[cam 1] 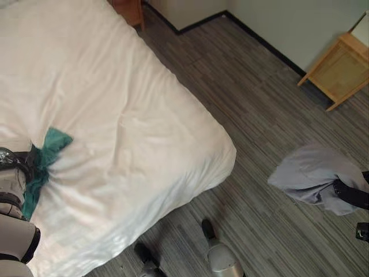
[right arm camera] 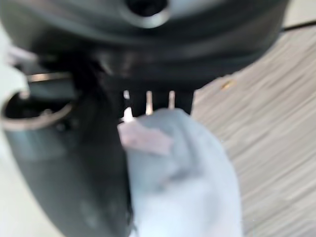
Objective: Pick up bed clothes into laundry basket.
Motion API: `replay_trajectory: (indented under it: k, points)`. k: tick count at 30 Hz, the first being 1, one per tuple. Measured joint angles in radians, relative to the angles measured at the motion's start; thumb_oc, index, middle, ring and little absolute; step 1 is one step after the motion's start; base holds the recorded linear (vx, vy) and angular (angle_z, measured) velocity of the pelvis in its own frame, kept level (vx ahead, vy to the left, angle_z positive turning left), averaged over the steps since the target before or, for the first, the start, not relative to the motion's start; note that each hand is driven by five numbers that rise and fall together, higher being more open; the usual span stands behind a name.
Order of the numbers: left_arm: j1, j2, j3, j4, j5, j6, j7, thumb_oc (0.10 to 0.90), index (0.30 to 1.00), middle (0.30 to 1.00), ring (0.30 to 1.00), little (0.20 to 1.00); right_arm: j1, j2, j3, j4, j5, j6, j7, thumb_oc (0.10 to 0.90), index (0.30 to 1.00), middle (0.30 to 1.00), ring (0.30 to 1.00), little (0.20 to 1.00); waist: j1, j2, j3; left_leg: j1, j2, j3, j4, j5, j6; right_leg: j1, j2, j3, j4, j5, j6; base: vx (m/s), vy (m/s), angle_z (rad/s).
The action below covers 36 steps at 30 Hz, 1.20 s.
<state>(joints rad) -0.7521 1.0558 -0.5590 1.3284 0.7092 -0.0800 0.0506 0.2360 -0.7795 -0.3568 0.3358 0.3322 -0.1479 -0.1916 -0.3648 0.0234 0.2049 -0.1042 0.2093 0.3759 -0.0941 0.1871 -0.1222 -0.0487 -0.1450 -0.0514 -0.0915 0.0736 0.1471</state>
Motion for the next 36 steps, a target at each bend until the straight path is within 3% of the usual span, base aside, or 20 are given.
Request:
replay_trajectory:
  k: [8, 10, 11, 12, 15, 16, 20, 21, 22, 23, 24, 25, 28, 29, 30, 32, 33, 34, 35, 36]
  points:
    - [-0.008, 0.218, 0.041, -0.149, -0.152, -0.033, 0.093, 0.400, 0.300, 0.300, 0.300, 0.300, -0.132, -0.039, 0.118, 0.034, -0.002, -0.020, 0.019, 0.400, 0.300, 0.300, 0.300, 0.300, 0.098, 0.007, -0.004, 0.091, -0.039, -0.060, 0.018, -0.023, -0.008, 0.056, -0.018, 0.013, 0.007, -0.001, 0.001, -0.02, 0.072, -0.13]
    - [0.412, 0.287, 0.576, -0.522, -0.370, -0.057, 0.175, 0.400, 0.300, 0.300, 0.300, 0.300, -0.178, 0.041, 0.106, 0.021, -0.008, -0.015, 0.013, 0.400, 0.300, 0.300, 0.300, 0.300, 0.270, -0.079, 0.022, 0.099, -0.080, -0.522, 0.239, -0.189, -0.107, -0.023, -0.051, 0.182, 0.080, -0.002, -0.022, -0.16, 0.167, -1.96]
    - [0.438, 0.273, 0.614, -0.558, -0.401, -0.063, 0.194, 0.400, 0.300, 0.300, 0.300, 0.300, -0.166, 0.021, 0.104, 0.016, -0.010, -0.016, 0.014, 0.400, 0.300, 0.300, 0.300, 0.300, 0.268, -0.074, 0.025, 0.104, -0.073, -0.552, 0.250, -0.207, -0.129, 0.002, -0.059, 0.175, 0.068, -0.002, -0.017, -0.20, 0.173, -1.06]
    - [0.674, 0.137, 0.930, -0.901, -0.528, -0.029, 0.214, 0.400, 0.300, 0.300, 0.300, 0.300, -0.115, -0.007, 0.019, -0.049, -0.052, 0.009, 0.019, 0.400, 0.300, 0.300, 0.300, 0.300, 0.264, -0.007, 0.025, 0.158, -0.062, -0.636, 0.205, -0.226, -0.130, 0.026, -0.050, 0.154, 0.073, -0.002, -0.003, -0.17, 0.166, 0.39]
    - [0.579, -0.047, 0.936, -1.223, -0.598, -0.076, 0.319, 0.406, 0.309, 0.309, 0.309, 0.309, -0.062, 0.058, -0.097, -0.081, -0.109, 0.028, -0.021, 0.400, 0.300, 0.300, 0.300, 0.300, 0.253, 0.015, 0.014, 0.189, -0.074, -0.569, 0.156, -0.300, -0.040, 0.034, -0.078, 0.137, 0.104, -0.008, 0.055, -0.33, 0.094, 0.37]
    - [0.537, -0.335, 0.989, -1.560, -0.620, -0.097, 0.411, 0.400, 0.300, 0.300, 0.300, 0.300, -0.120, 0.201, -0.113, -0.162, -0.149, 0.038, -0.034, 0.400, 0.300, 0.300, 0.300, 0.300, 0.280, -0.038, 0.011, 0.210, -0.122, -0.512, 0.123, -0.286, -0.007, -0.042, -0.112, 0.138, 0.164, 0.023, 0.077, -0.41, -0.017, -0.92]
    - [0.579, -0.540, 0.761, -1.813, -0.709, -0.285, 0.371, 0.400, 0.300, 0.300, 0.300, 0.300, -0.150, 0.388, 0.000, -0.392, -0.254, 0.028, -0.057, 0.400, 0.300, 0.300, 0.300, 0.300, 0.266, -0.126, 0.016, 0.155, -0.185, -0.340, 0.266, -0.358, 0.096, -0.129, -0.102, -0.014, 0.040, 0.316, 0.009, -0.35, 0.031, -1.62]
    - [0.594, -0.551, 0.734, -1.806, -0.742, -0.291, 0.349, 0.400, 0.300, 0.300, 0.300, 0.300, -0.142, 0.401, 0.018, -0.421, -0.273, 0.023, -0.057, 0.400, 0.300, 0.300, 0.300, 0.300, 0.279, -0.124, 0.013, 0.152, -0.176, -0.309, 0.282, -0.379, 0.104, -0.130, -0.101, -0.048, 0.006, 0.296, 0.020, -0.42, -0.119, -1.61]
    - [0.631, -0.591, 0.700, -1.710, -0.768, -0.265, 0.276, 0.400, 0.300, 0.300, 0.300, 0.300, -0.105, 0.368, 0.015, -0.457, -0.310, 0.002, -0.056, 0.400, 0.300, 0.300, 0.300, 0.300, 0.227, -0.089, 0.017, 0.151, -0.159, -0.275, 0.280, -0.391, 0.098, -0.144, -0.085, -0.087, 0.061, 0.132, 0.019, -0.50, -0.184, -1.12]
    - [0.677, -0.630, 0.663, -1.677, -0.822, -0.245, 0.262, 0.400, 0.300, 0.300, 0.300, 0.300, -0.097, 0.373, 0.000, -0.462, -0.328, 0.012, -0.067, 0.400, 0.300, 0.300, 0.300, 0.300, 0.230, -0.041, 0.015, 0.159, -0.120, -0.204, 0.257, -0.339, 0.067, -0.177, -0.090, -0.222, 0.222, 0.054, -0.082, -0.52, -0.184, -2.15]
    - [0.815, -0.738, 0.598, -1.661, -0.933, -0.230, 0.267, 0.400, 0.300, 0.300, 0.300, 0.300, -0.089, 0.415, 0.020, -0.469, -0.362, 0.017, -0.098, 0.400, 0.300, 0.300, 0.300, 0.300, 0.309, 0.001, 0.012, 0.275, -0.070, -0.082, 0.206, -0.327, 0.047, -0.157, -0.110, -0.407, 0.478, -0.066, -0.204, -0.31, -0.156, -1.85]
    - [0.829, -0.741, 0.557, -1.623, -0.950, -0.206, 0.265, 0.400, 0.300, 0.300, 0.300, 0.300, -0.084, 0.414, 0.056, -0.469, -0.372, 0.024, -0.095, 0.400, 0.300, 0.300, 0.300, 0.300, 0.313, -0.007, 0.011, 0.287, -0.073, -0.077, 0.230, -0.327, 0.046, -0.125, -0.106, -0.407, 0.457, -0.101, -0.186, -0.21, -0.144, -2.30]
    - [0.810, -0.682, 0.455, -1.529, -0.948, -0.114, 0.232, 0.400, 0.300, 0.300, 0.300, 0.300, -0.156, 0.373, 0.210, -0.463, -0.440, 0.031, -0.063, 0.400, 0.300, 0.300, 0.300, 0.300, 0.317, -0.029, 0.026, 0.185, -0.134, -0.108, 0.214, -0.388, 0.113, -0.143, 0.007, -0.237, 0.226, 0.034, -0.111, -0.18, -0.190, -1.63]
    - [0.757, -0.669, 0.398, -1.510, -0.939, -0.091, 0.207, 0.400, 0.300, 0.300, 0.300, 0.300, -0.208, 0.354, 0.222, -0.443, -0.461, 0.037, -0.058, 0.400, 0.300, 0.300, 0.300, 0.300, 0.355, 0.026, 0.046, 0.211, -0.148, -0.114, 0.034, -0.240, 0.204, -0.142, 0.020, -0.300, 0.163, -0.017, -0.030, -0.14, -0.290, -1.79]
    - [0.730, -0.670, 0.375, -1.497, -0.934, -0.086, 0.193, 0.400, 0.300, 0.300, 0.300, 0.300, -0.223, 0.349, 0.221, -0.434, -0.469, 0.038, -0.056, 0.400, 0.300, 0.300, 0.300, 0.300, 0.345, 0.051, 0.058, 0.229, -0.120, -0.077, 0.018, -0.189, 0.133, -0.153, -0.004, -0.334, 0.240, -0.048, -0.072, -0.12, -0.293, -1.37]
    - [0.694, -0.677, 0.322, -1.486, -0.935, -0.069, 0.174, 0.400, 0.300, 0.300, 0.300, 0.300, -0.200, 0.321, 0.234, -0.430, -0.478, 0.050, -0.057, 0.400, 0.300, 0.300, 0.300, 0.300, 0.310, 0.046, 0.059, 0.254, -0.117, -0.023, 0.032, -0.186, 0.104, -0.130, -0.202, -0.392, 0.435, -0.107, -0.028, -0.05, -0.331, -0.89]
    - [0.701, -0.657, 0.323, -1.492, -0.936, -0.070, 0.159, 0.400, 0.300, 0.300, 0.300, 0.300, -0.190, 0.313, 0.244, -0.432, -0.486, 0.050, -0.057, 0.400, 0.300, 0.300, 0.300, 0.300, 0.332, 0.035, 0.056, 0.283, -0.105, 0.025, 0.040, -0.189, 0.093, -0.085, -0.264, -0.406, 0.372, -0.061, -0.012, 0.01, -0.414, -1.40]
    - [0.706, -0.639, 0.328, -1.492, -0.939, -0.070, 0.159, 0.400, 0.300, 0.300, 0.300, 0.300, -0.187, 0.314, 0.257, -0.432, -0.487, 0.051, -0.058, 0.400, 0.300, 0.300, 0.300, 0.300, 0.338, 0.024, 0.050, 0.291, -0.103, 0.038, 0.042, -0.187, 0.088, -0.046, -0.279, -0.425, 0.316, -0.040, -0.026, 0.08, -0.605, -1.52]
    - [0.718, -0.602, 0.340, -1.492, -0.942, -0.070, 0.156, 0.400, 0.300, 0.300, 0.300, 0.300, -0.179, 0.315, 0.283, -0.432, -0.494, 0.052, -0.061, 0.400, 0.300, 0.300, 0.300, 0.300, 0.348, 0.001, 0.038, 0.313, -0.091, 0.073, 0.044, -0.184, 0.064, 0.018, -0.274, -0.434, 0.221, 0.116, -0.029, 0.09, -0.461, -0.93]
    - [0.734, -0.591, 0.351, -1.490, -0.942, -0.070, 0.153, 0.400, 0.300, 0.300, 0.300, 0.300, -0.174, 0.306, 0.300, -0.431, -0.497, 0.052, -0.061, 0.400, 0.300, 0.300, 0.300, 0.300, 0.345, -0.004, 0.034, 0.325, -0.064, 0.090, 0.051, -0.178, 0.029, 0.048, -0.236, -0.431, 0.166, 0.080, 0.021, 0.10, -0.458, -1.00]
